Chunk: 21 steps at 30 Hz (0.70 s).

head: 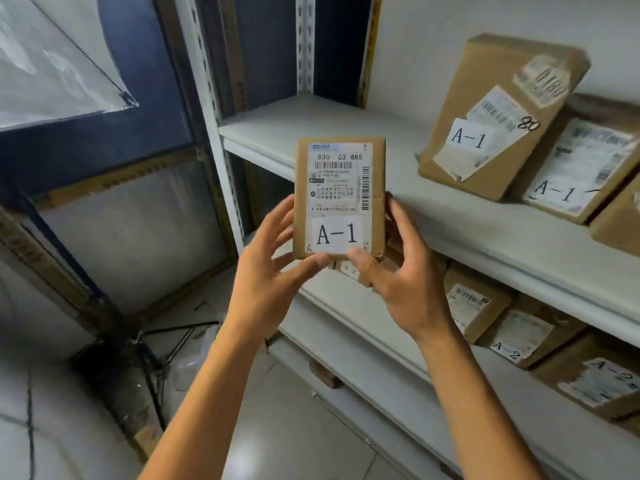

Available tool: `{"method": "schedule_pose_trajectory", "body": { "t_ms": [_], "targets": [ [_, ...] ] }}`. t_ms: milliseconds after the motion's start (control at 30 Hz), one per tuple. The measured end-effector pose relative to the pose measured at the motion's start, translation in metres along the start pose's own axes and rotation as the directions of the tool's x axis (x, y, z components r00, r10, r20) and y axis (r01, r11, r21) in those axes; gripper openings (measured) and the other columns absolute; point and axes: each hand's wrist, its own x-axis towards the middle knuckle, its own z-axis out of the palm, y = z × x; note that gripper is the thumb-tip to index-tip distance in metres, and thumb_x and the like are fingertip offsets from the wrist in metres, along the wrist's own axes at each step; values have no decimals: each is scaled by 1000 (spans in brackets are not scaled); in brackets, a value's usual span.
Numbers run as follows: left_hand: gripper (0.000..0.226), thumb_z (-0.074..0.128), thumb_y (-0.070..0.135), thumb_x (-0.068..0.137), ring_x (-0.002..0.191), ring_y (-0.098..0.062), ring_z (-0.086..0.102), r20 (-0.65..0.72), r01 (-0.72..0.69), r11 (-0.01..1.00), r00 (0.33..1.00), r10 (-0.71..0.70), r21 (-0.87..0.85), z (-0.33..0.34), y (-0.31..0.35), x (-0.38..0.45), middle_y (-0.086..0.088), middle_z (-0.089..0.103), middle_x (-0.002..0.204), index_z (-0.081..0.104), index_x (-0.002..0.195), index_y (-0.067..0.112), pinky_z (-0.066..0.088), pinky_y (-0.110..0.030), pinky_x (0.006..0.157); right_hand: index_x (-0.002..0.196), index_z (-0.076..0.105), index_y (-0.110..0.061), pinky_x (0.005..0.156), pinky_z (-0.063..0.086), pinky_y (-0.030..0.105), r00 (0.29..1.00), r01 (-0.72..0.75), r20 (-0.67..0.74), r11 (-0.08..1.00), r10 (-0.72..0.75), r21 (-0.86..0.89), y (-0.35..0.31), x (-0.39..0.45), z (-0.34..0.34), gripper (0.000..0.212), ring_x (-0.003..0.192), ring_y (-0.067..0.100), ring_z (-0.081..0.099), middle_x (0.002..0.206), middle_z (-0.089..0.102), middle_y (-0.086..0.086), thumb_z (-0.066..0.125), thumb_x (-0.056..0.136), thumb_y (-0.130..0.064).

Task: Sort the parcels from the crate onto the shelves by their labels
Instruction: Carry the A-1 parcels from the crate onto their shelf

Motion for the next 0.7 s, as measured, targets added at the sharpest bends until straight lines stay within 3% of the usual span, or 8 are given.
{"method": "schedule_pose_trajectory", "body": {
  "t_ms": [67, 133, 200, 300, 367, 433, 633, 700],
  "targets": [
    [80, 80, 20, 80, 128, -12, 55, 18, -50, 999, 999, 50, 4, 0, -3, 27, 9, 59, 136, 39, 148, 28, 53, -47, 99, 155, 30, -31, 98, 46, 12, 999, 25, -32, 1000, -25, -11, -1, 22, -3, 76, 129, -10, 48, 146, 51, -17, 71, 92, -26],
    [79, 80, 23, 81, 129, -15, 55, 47, -92, 996, 995, 92, -1, 2, -4, 52, 6, 57, 139, 38, 149, 27, 52, -48, 99, 155, 30, -29, 96, 45, 9, 997, 34, -69, 999, -35, -17, -1, 41, -5, 75, 128, -12, 47, 146, 50, -17, 70, 92, -23],
    [79, 80, 23, 83, 130, -15, 54, 69, -137, 991, 988, 135, 16, 6, -7, 78, 6, 56, 141, 37, 149, 26, 54, -44, 97, 154, 31, -29, 101, 45, 13, 990, 52, -128, 996, -60, -67, 3, 60, -8, 74, 131, -9, 46, 145, 50, -17, 70, 92, -23],
    [79, 79, 21, 82, 130, -3, 51, 118, -195, 978, 975, 186, 70, 16, -14, 120, 12, 54, 142, 37, 149, 27, 54, -25, 94, 154, 30, -31, 103, 45, 16, 971, 43, -228, 988, -77, -151, 17, 91, -11, 76, 133, -3, 47, 146, 49, -15, 72, 90, -25],
    [79, 79, 19, 82, 126, 7, 48, 145, -220, 969, 968, 204, 109, 23, -18, 149, 18, 53, 140, 37, 149, 27, 50, -13, 91, 156, 27, -30, 105, 44, 18, 951, 2, -299, 972, -74, -235, 25, 112, -13, 81, 135, 2, 45, 150, 45, -8, 73, 90, -28],
    [75, 77, 16, 83, 123, 7, 49, 175, -222, 967, 964, 199, 121, 30, -26, 176, 21, 53, 134, 39, 147, 28, 47, -5, 88, 157, 25, -31, 107, 44, 21, 931, -76, -363, 948, -43, -308, 30, 129, -10, 84, 137, 6, 43, 151, 42, -5, 73, 89, -27],
    [70, 73, 20, 88, 112, -7, 57, 200, -225, 951, 963, 183, 214, 51, -47, 241, 1, 59, 127, 39, 147, 34, 43, -3, 80, 159, 12, -31, 107, 48, 45, 878, -285, -476, 856, 52, -431, 37, 166, 0, 100, 140, 20, 40, 156, 29, 2, 77, 84, -20],
    [68, 72, 21, 88, 109, -11, 59, 218, -247, 936, 957, 194, 252, 58, -50, 256, -2, 60, 123, 40, 146, 34, 46, -11, 85, 159, 8, -32, 104, 48, 46, 868, -310, -495, 826, 44, -470, 38, 169, 2, 103, 139, 22, 41, 157, 28, 3, 78, 83, -20]
  ]
}}
